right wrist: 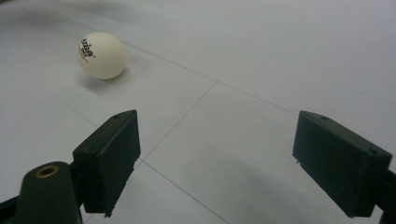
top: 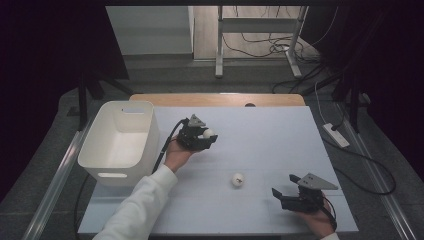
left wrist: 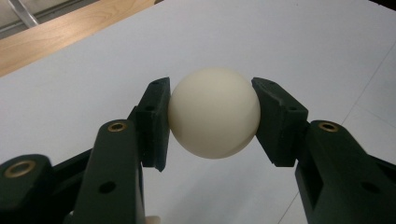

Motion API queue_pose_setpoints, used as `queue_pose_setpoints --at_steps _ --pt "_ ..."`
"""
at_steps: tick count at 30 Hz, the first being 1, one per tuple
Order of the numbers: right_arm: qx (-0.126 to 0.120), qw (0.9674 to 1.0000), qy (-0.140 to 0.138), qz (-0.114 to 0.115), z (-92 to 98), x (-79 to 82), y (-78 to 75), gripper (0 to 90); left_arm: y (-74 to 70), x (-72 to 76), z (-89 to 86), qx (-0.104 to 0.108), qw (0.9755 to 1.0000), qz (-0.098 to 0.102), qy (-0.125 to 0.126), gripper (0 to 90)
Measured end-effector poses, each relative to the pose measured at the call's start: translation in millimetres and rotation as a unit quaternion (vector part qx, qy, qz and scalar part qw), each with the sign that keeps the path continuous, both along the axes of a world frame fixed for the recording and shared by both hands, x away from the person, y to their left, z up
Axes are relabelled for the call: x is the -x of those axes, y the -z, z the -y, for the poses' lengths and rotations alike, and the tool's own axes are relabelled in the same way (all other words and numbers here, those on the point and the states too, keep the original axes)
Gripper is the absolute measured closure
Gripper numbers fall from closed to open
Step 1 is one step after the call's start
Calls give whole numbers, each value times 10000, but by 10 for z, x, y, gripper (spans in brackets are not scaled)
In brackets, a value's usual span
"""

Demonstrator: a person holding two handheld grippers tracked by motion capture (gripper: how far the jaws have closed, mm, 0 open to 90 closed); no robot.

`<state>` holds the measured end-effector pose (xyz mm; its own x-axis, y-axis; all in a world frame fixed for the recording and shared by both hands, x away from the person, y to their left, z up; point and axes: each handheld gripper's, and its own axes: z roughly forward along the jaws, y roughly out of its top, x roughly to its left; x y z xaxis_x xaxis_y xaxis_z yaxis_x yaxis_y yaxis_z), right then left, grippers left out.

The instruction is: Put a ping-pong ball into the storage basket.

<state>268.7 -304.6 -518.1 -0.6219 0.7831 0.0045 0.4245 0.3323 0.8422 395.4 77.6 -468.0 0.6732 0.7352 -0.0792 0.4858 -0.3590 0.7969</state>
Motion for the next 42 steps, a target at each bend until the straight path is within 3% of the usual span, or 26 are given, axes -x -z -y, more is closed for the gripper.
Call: queue_pose_setpoints --at_steps 12,20,29,42 --pt "5 10000 1 0 -1 0 1 148 -3 92 -42 125 9999 53 54 502" --pt "10 10000 0 0 -2 -1 2 148 -11 165 -50 75 9998 144 95 502" --pt "17 10000 -4 -10 -3 0 4 148 -72 234 -81 129 9994 295 110 501" --pt "14 10000 -9 -10 -4 -1 5 149 -140 281 -145 232 9991 325 105 501"
